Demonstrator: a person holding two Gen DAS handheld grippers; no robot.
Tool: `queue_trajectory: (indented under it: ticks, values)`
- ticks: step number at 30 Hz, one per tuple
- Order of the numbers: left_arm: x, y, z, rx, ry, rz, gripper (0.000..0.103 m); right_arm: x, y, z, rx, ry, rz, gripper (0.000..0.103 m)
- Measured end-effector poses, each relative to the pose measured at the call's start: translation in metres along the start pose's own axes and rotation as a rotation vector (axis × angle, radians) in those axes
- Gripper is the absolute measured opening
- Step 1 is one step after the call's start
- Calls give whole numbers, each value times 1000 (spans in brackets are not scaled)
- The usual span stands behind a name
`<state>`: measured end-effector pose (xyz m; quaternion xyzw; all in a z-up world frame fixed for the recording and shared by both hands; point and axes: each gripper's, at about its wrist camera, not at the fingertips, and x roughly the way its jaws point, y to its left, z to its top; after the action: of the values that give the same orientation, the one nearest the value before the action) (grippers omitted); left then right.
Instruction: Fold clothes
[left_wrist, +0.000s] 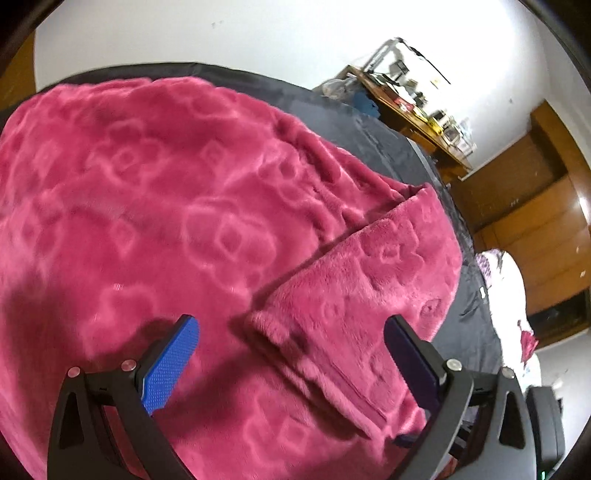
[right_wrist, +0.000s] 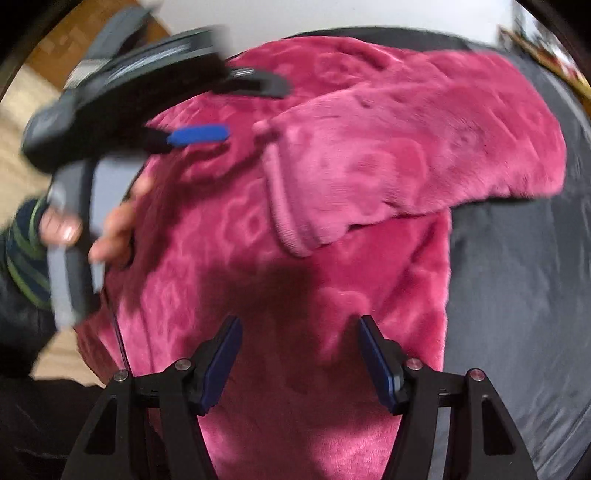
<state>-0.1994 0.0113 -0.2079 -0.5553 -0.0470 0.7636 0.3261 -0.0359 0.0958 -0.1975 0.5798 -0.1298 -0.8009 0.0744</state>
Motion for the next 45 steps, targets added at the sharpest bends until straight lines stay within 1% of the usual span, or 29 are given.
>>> queue_trajectory:
  ticks: [5,8,9,11,12,13,14,15,17,18,20,23,27,29,30,32,35,39,41,45]
  values:
    - [18,-1,4,35,33,-6,101,11,2,-7,3,23,-5,66]
    - [24,-1,5,39,49,-18,97,13,-2,-10,13,19,-3,67]
    - [26,-1,4,45,54,-18,97,13,-2,-10,10,18,0,70]
    - [28,-2,3,68,58,-17,96,14,-2,-11,2,14,17,80]
    - [29,-2,3,74,58,-20,95,15,-1,-12,-13,13,30,89]
    - [29,-2,3,78,58,-23,93,17,2,-13,-32,12,36,93]
    - [29,-2,3,79,59,-28,90,18,4,-14,-51,11,43,101]
    - [29,-1,3,79,60,-34,87,20,6,-15,-69,11,49,103]
    - [29,-1,4,81,64,-37,73,22,11,-17,-108,10,18,103]
    - [29,-1,4,85,66,-32,70,22,13,-19,-124,10,3,103]
    - [29,-2,4,91,68,-24,61,23,15,-21,-151,9,-20,103]
    - [30,-6,3,115,70,-4,57,25,19,-24,-186,13,-58,103]
    - [29,-11,-2,162,78,26,47,31,29,-33,-276,3,-154,103]
    - [28,-11,-3,158,82,22,38,34,36,-41,-332,-25,-208,103]
    - [28,-10,-3,154,85,18,35,34,36,-44,-340,-41,-215,103]
    - [26,-8,-3,147,90,11,24,33,32,-46,-334,-61,-206,103]
    - [24,-9,-1,135,98,0,18,32,29,-47,-337,-65,-206,103]
    - [15,-15,2,139,92,-27,15,30,24,-50,-337,-92,-202,103]
    - [7,-18,7,137,75,-40,15,32,25,-50,-340,-98,-202,103]
    - [-19,-16,25,115,2,-55,14,42,35,-38,-332,-65,-209,103]
